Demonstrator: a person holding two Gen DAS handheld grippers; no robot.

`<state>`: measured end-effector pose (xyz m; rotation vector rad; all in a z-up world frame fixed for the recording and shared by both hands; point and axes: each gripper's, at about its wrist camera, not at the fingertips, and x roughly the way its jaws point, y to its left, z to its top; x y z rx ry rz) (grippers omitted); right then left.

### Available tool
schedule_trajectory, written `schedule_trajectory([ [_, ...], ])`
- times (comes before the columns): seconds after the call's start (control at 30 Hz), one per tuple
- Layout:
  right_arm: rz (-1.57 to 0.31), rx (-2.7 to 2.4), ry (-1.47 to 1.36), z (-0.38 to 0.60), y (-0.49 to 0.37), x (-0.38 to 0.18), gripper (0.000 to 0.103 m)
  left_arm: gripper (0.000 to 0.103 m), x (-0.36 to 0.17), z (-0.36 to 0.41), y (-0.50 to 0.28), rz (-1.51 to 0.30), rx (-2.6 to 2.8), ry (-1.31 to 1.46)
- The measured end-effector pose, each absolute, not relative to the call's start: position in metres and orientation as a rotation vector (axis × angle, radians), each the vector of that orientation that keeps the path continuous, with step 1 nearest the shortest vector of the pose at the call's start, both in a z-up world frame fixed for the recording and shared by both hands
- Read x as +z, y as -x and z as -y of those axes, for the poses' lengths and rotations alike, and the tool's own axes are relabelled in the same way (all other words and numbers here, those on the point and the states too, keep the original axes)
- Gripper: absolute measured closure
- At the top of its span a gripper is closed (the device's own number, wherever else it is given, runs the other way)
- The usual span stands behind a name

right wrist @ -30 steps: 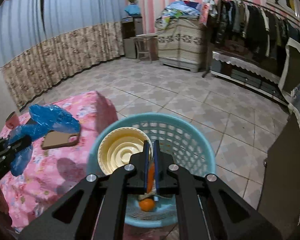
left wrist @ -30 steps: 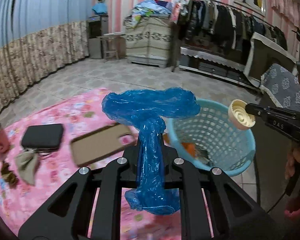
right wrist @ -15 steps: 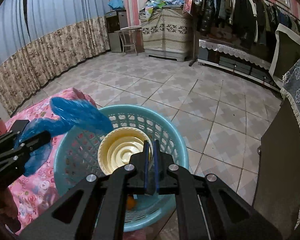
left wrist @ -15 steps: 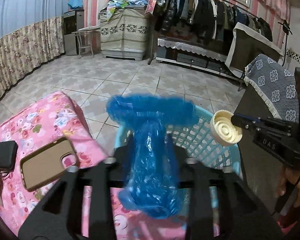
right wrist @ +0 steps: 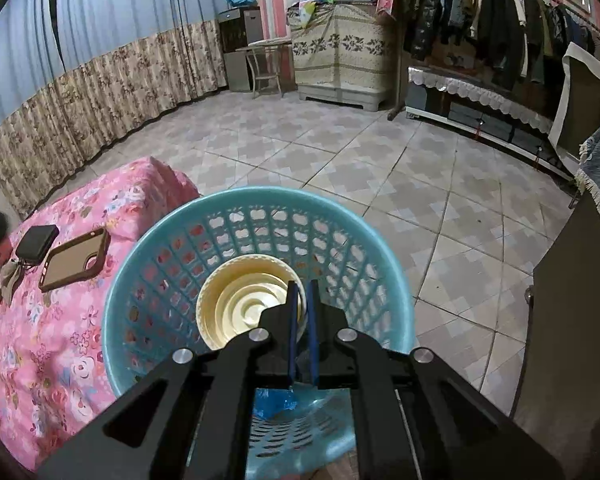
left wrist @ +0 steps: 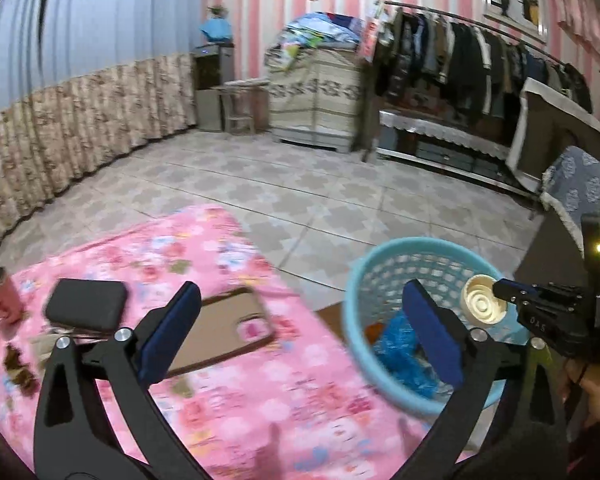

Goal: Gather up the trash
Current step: 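Open the left gripper to drop the bag while the right gripper releases the lid, then return to the table and grasp the crumpled brown paper with the left gripper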

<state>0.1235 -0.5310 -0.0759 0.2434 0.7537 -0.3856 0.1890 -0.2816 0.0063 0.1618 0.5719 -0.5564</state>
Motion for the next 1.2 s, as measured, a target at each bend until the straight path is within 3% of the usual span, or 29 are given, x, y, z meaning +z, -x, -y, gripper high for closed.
schedule_trajectory([
  [0.17,-0.743,-0.394,-0.224,0.525,-0.137,-0.081,0.092,0.006,0.012,0.24,-0.191,-0.557,-0.49,-0.145],
  [0.2,-0.743,-0.401,-0.224,0.524,-0.142,-0.082,0.081,0.006,0.014,0.228,-0.191,-0.554,-0.474,-0.147],
  [0.23,-0.74,-0.409,-0.23,0.525,-0.145,-0.083,0.059,0.006,0.015,0.219,-0.19,-0.547,-0.459,-0.15],
  [0.3,-0.731,-0.425,-0.234,0.525,-0.151,-0.083,0.04,0.006,0.021,0.201,-0.189,-0.53,-0.427,-0.157],
  [0.4,-0.734,-0.426,-0.244,0.522,-0.156,-0.083,0.038,0.005,0.027,0.172,-0.188,-0.52,-0.383,-0.156],
  [0.5,-0.709,-0.438,-0.226,0.513,-0.15,-0.076,0.024,0.005,0.034,0.142,-0.188,-0.512,-0.33,-0.148],
  [0.7,-0.632,-0.404,-0.183,0.473,-0.13,-0.045,0.014,0.005,0.036,0.079,-0.188,-0.491,-0.219,-0.115],
  [1.2,-0.573,-0.252,-0.032,0.332,-0.164,-0.002,0.011,0.005,-0.009,-0.013,-0.222,-0.583,-0.101,-0.015],
])
